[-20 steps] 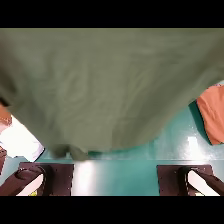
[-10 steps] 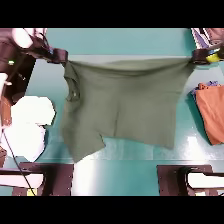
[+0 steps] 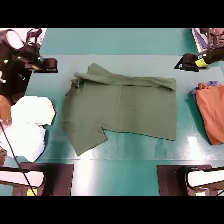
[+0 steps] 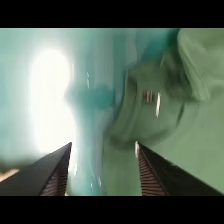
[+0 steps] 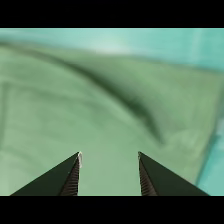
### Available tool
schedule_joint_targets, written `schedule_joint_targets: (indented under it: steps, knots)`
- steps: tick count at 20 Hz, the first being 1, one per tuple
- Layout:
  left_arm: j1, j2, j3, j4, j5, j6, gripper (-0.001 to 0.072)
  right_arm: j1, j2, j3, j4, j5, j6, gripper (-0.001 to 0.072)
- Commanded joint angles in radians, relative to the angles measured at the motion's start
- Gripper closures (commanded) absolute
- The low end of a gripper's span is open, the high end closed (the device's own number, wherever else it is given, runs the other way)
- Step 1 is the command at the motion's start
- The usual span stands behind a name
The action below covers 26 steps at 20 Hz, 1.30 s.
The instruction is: Fold the shirts.
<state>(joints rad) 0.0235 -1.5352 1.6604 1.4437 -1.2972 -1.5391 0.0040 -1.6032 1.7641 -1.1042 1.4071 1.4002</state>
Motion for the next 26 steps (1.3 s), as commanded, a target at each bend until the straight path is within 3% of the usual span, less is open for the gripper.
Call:
schedule_joint_targets:
  steps: [1,8,18,20,21,24,26]
  knots:
    - [0.037,0.144,-0.206,-0.035,-0.079,0.055,0.0218,-0.044,0.118,-0.178,0.111,0.058,-0.056,0.0297]
    - [0.037,0.393,-0.825,-0.155,0.060,0.045,0.0218,-0.012,0.385,-0.525,0.117,-0.047,-0.068,0.0298]
    - [0.036,0.391,-0.984,-0.315,0.267,0.027,0.0226,0.013,0.489,-0.609,0.117,-0.058,-0.067,0.0298]
    - [0.037,0.392,-0.981,-0.316,0.267,0.027,0.0633,0.003,0.489,-0.610,0.111,-0.037,-0.068,0.0302]
    - [0.037,0.398,-0.972,-0.316,0.260,0.027,0.0682,-0.009,0.489,-0.612,0.108,-0.017,-0.068,0.0302]
    - [0.037,0.471,-0.928,-0.308,0.238,0.028,0.0682,-0.105,0.495,-0.695,0.091,0.056,-0.066,0.0302]
    - [0.037,0.547,-0.925,-0.303,0.237,0.028,0.0682,-0.182,0.516,-0.824,-0.028,0.059,-0.030,0.0302]
